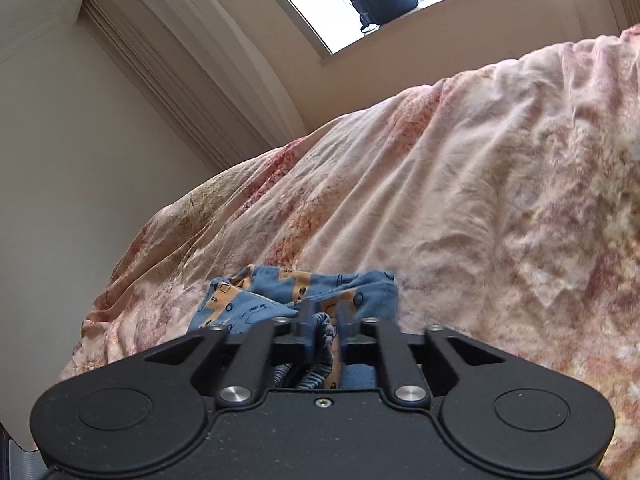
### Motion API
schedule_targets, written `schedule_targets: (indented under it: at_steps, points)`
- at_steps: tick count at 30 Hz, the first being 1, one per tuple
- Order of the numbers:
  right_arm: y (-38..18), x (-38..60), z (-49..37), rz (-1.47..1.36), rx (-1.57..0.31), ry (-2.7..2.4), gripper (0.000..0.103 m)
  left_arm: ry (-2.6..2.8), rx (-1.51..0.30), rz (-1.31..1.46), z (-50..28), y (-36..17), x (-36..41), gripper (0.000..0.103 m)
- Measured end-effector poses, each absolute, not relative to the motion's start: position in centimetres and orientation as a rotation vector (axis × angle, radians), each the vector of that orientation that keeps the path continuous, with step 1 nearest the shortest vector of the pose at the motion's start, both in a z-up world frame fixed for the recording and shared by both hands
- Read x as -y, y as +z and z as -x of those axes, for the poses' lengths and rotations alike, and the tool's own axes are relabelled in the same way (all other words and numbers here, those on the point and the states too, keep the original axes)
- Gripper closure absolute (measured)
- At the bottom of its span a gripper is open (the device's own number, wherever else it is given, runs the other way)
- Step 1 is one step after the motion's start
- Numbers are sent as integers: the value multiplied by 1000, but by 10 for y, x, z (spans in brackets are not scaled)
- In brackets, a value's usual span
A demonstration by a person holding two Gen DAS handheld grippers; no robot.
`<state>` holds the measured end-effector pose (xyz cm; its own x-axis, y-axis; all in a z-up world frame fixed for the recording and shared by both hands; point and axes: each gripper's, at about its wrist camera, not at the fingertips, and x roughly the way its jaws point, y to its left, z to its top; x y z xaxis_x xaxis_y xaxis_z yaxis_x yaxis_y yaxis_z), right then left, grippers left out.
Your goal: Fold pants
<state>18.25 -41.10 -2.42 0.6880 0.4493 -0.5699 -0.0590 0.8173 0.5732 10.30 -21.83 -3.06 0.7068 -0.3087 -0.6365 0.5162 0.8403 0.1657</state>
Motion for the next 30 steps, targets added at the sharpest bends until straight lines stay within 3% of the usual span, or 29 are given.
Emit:
schedule_targets:
  at_steps: [2, 8, 11, 14, 22, 28, 30]
  points:
    - [-27, 406, -185, -557, -770, 315, 61, -466, -635, -352, -103, -31, 218, 84]
    - [-44, 383, -193, -488, -834, 308, 63, -462, -638, -354, -102, -32, 220, 84]
    - [-44, 381, -192, -490, -831, 322, 80, -462, -644, -346, -103, -32, 219, 84]
    - [-40, 384, -191, -509, -816, 325, 91, -463, -640, -343, -102, -30, 219, 84]
    - [-14, 403, -177, -498, -749, 312, 92, -504, -608, -304, -94, -14, 229, 84]
    - [-26, 409, -179, -434, -825, 255, 91, -518, -685, -279, -102, -35, 238, 81]
    - [-35, 405, -184, -412, -870, 241, 82, -526, -730, -256, -105, -41, 233, 74]
